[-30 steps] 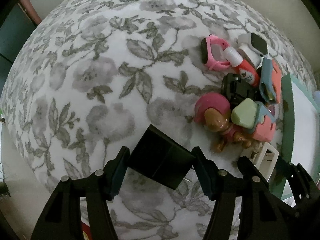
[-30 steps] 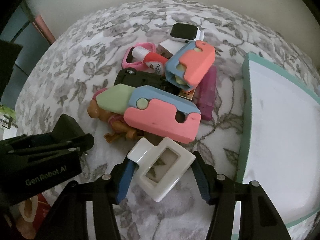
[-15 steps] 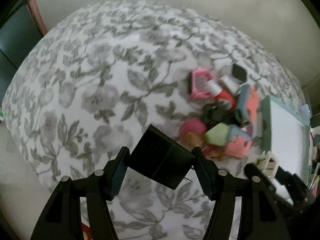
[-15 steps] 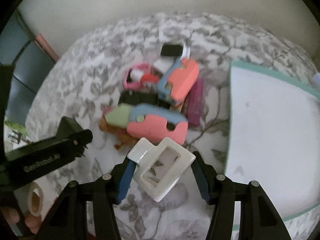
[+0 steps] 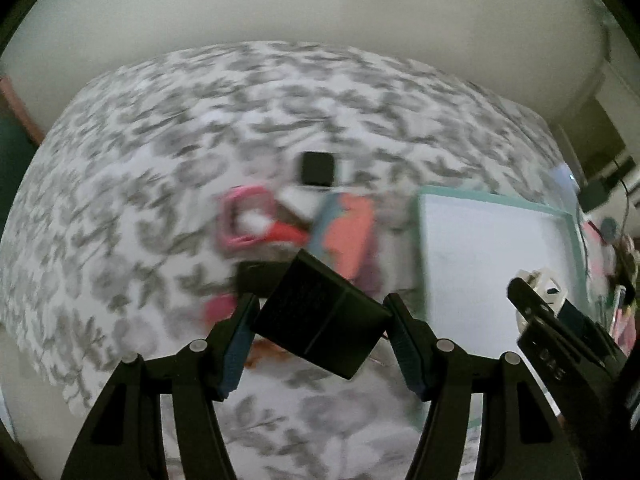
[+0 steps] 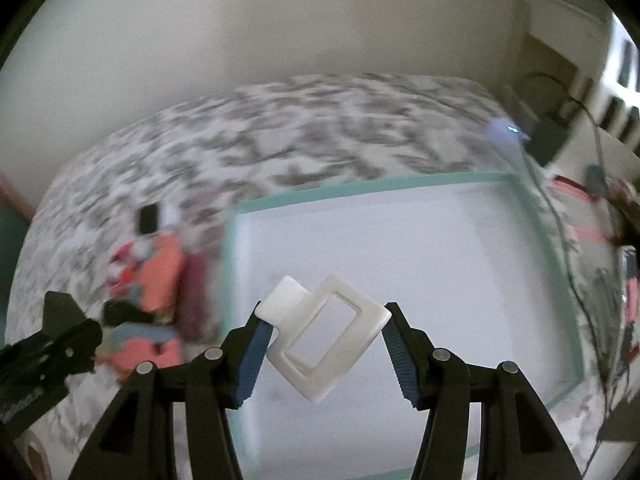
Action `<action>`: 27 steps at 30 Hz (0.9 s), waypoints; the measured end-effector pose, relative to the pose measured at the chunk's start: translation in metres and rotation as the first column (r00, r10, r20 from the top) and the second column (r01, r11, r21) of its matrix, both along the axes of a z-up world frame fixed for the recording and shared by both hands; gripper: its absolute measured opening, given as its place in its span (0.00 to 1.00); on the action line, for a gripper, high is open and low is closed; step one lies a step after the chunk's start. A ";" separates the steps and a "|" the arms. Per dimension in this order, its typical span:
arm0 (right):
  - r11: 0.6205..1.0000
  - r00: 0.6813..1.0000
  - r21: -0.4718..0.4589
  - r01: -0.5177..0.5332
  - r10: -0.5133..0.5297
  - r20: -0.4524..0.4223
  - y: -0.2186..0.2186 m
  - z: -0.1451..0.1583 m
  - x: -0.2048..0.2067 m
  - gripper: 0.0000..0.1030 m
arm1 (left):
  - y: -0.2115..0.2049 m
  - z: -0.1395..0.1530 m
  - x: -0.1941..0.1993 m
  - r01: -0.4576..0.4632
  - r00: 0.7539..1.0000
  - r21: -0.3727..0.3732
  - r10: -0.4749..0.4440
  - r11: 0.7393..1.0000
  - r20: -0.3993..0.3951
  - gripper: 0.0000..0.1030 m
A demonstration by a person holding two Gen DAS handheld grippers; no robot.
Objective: Organize rigid objects
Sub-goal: 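Carry the black charger and white holder over the teal-rimmed tray with both grippers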
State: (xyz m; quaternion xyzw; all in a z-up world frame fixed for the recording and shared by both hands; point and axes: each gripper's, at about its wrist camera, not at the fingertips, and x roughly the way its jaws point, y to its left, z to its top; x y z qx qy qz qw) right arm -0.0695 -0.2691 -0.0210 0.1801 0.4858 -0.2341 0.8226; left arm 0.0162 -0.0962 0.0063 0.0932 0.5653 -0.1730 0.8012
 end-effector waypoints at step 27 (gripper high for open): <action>0.962 0.960 -0.056 0.266 -0.269 -0.077 -0.097 -0.019 -0.031 0.58 | -0.126 -0.048 -0.011 0.213 0.975 -0.029 -0.214 0.977 -0.063 0.64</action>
